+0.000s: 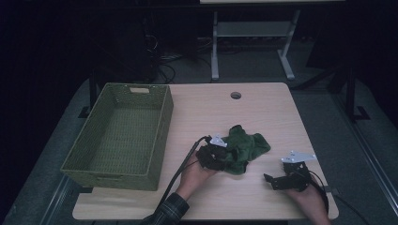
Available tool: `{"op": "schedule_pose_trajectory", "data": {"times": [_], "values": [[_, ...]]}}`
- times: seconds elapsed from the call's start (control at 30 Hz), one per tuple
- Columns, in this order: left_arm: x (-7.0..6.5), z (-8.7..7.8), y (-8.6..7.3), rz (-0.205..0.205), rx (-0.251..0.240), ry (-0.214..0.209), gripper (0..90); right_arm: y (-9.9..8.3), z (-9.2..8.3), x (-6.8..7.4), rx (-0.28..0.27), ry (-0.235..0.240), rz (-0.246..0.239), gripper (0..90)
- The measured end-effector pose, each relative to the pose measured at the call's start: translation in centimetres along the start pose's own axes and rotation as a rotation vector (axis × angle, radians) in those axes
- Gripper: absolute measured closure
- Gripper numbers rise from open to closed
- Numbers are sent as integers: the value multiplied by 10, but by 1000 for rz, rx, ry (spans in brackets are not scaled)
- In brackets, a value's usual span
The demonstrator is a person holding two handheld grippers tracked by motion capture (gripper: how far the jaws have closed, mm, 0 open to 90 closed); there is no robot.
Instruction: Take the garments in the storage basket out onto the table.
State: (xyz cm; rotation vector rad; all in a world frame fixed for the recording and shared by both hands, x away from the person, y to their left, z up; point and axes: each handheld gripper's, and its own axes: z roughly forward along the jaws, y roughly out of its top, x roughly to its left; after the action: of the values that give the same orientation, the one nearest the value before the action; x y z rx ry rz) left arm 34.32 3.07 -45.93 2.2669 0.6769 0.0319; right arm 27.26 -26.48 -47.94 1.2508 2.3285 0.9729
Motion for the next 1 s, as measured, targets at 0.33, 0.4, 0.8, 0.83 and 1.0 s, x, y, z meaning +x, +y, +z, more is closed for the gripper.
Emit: {"op": "schedule_pose_trajectory", "data": {"times": [0.33,0.4,0.8,0.83,1.0], "values": [[7,3,-2,-34,-5,-15,788,18,3,41,-63,184,-38,298],[7,3,-2,-40,-8,-14,792,20,4,44,-64,194,-38,317],[8,3,-1,-55,-8,-22,792,37,25,62,-55,267,-31,599],[8,3,-1,-57,-10,-24,790,39,29,63,-45,257,-28,663],[10,0,-2,-73,-22,-49,781,42,30,61,-47,246,-40,852]]}}
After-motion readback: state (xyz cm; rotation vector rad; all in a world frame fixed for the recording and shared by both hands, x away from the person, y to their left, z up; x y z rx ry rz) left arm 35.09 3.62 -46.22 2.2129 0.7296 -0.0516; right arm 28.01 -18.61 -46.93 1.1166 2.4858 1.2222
